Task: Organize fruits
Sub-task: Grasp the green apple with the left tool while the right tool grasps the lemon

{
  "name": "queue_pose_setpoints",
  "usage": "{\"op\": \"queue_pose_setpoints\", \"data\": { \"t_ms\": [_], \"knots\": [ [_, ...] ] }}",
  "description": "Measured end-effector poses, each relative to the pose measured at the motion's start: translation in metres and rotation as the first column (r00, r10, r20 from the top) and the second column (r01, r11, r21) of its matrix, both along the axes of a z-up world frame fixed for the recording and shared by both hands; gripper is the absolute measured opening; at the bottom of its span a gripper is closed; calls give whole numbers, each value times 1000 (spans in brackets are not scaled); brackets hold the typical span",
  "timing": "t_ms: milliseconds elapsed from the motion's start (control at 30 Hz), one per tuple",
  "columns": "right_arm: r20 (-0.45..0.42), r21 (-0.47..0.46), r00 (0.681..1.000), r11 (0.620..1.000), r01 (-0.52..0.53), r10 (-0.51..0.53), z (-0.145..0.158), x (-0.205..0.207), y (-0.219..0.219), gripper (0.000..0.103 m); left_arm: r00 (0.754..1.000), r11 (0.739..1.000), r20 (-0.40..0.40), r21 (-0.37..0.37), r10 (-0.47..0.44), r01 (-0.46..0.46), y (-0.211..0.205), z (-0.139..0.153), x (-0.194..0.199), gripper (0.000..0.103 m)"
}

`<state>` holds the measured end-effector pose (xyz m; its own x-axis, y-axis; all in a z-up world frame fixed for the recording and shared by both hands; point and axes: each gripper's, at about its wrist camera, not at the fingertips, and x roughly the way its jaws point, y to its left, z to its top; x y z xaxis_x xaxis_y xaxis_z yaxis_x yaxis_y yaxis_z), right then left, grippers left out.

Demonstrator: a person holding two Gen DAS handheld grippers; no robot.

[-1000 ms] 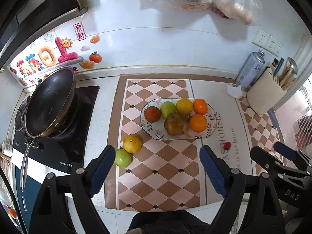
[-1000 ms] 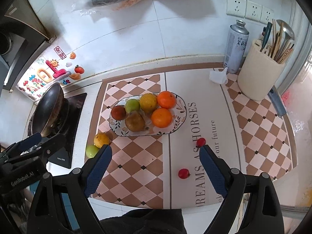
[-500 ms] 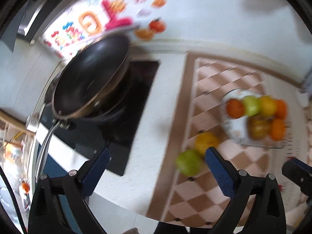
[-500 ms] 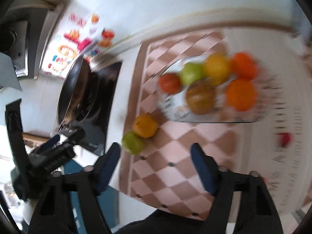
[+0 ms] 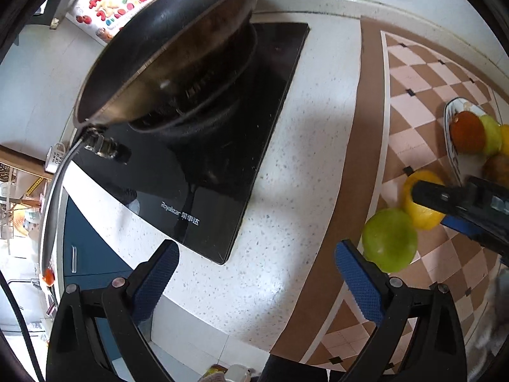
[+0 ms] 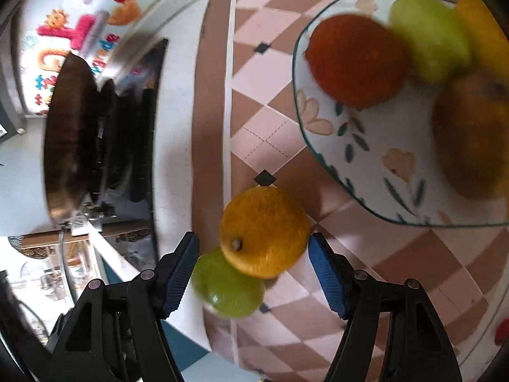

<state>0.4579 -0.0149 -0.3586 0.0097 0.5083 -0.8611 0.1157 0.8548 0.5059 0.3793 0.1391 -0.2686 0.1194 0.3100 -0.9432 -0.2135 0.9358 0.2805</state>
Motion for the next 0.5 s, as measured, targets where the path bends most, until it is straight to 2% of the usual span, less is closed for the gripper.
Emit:
{"op": "queue_pose_setpoints", "data": {
  "t_ms": [33,200,300,400,500],
  "knots": [
    [8,-23,1000,1000,-2,3,-2,1,2,62,1000,1000,-7,-7,-1,1,2,-2,1,100],
    [49,-53,998,998,-25,28,4,-11,-5,62,1000,999,-17,-44,-14,13,5,-7,4,100],
    [63,-84,997,996,-40,46,11,-29,-26,62,999,995,-14,-89,-36,35,2,-7,8,100],
    [49,-99,998,994,-39,44,18,-51,-52,62,996,984,-21,-158,-84,80,-7,-10,13,100],
    [26,-114,1000,993,-11,14,19,-78,-86,62,988,962,-36,-235,-150,138,-23,-16,20,100]
  ]
}}
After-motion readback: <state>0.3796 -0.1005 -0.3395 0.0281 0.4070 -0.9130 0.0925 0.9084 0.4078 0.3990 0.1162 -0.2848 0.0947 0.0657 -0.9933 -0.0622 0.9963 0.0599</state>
